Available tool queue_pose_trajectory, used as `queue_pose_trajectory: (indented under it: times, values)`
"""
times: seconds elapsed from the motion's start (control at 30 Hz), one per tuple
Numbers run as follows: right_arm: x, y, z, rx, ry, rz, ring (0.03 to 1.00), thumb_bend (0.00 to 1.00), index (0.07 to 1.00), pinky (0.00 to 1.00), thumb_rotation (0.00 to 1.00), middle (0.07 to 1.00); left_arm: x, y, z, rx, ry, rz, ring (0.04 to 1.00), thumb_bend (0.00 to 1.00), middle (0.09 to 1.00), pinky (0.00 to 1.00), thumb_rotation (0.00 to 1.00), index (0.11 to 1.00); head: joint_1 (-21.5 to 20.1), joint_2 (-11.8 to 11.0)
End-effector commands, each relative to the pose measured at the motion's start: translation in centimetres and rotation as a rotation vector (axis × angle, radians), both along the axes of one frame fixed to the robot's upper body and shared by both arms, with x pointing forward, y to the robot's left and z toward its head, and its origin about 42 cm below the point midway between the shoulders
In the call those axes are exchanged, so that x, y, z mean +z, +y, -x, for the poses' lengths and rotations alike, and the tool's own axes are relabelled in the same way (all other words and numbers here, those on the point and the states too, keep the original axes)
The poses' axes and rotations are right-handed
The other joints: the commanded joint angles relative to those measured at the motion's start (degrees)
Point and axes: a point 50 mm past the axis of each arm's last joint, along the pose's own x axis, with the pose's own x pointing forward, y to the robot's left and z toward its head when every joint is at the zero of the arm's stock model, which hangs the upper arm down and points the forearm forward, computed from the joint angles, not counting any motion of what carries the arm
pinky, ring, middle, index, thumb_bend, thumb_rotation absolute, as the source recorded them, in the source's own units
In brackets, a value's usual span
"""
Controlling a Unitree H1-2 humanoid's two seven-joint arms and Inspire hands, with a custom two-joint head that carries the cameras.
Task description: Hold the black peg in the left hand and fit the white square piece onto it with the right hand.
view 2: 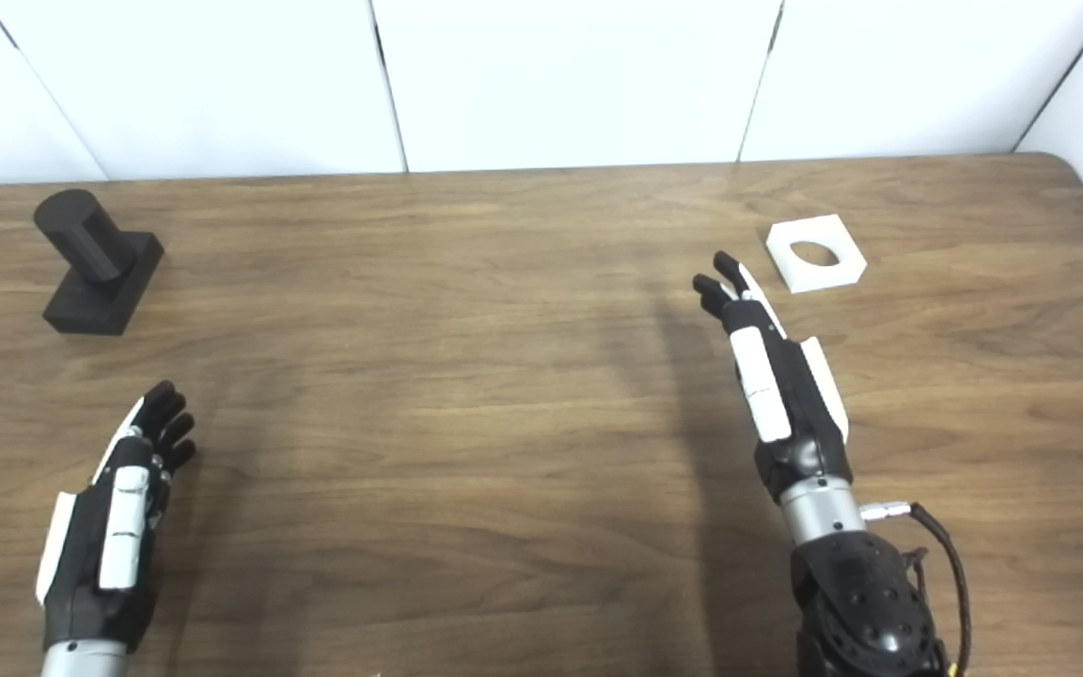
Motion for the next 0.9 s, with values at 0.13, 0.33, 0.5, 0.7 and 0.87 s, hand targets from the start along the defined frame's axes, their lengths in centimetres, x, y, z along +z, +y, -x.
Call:
queue_pose_trajectory:
  times: [0.13,0.33,0.5,0.7,0.87]
  values:
    - [-1.3,-0.7,4.0,-0.014,0.041,-0.02,0.995,0.59,0.955,0.99,1.0,0.985,1.1,-0.8,0.1,0.024,-0.062,0.018,0.933,0.62,0.936,0.94,0.89,0.919,-0.11,-0.23]
    - [-1.1,-0.8,4.0,-0.006,0.043,-0.033,1.0,0.62,0.961,1.0,1.0,1.0,1.0,-0.9,0.1,0.027,-0.068,0.027,0.93,0.6,0.931,0.92,0.89,0.913,0.06,-0.44]
    - [-1.2,-0.8,4.1,-0.014,0.044,-0.038,1.0,0.6,0.953,1.0,1.0,1.0,0.9,-0.9,0.1,0.027,-0.069,0.019,0.934,0.61,0.934,0.93,0.89,0.916,0.22,-0.49]
    - [-1.2,-0.9,4.1,-0.019,0.062,-0.034,1.0,0.58,0.95,1.0,1.0,0.996,0.8,-1.0,0.1,0.029,-0.065,0.022,0.932,0.6,0.934,0.92,0.89,0.915,2.58,-0.69]
    - [-1.3,-1.6,4.1,-0.005,0.067,-0.039,1.0,0.57,0.964,1.0,1.0,0.998,0.5,-1.7,0.3,0.002,-0.072,0.028,0.946,0.6,0.948,0.94,0.88,0.933,10.5,-1.63]
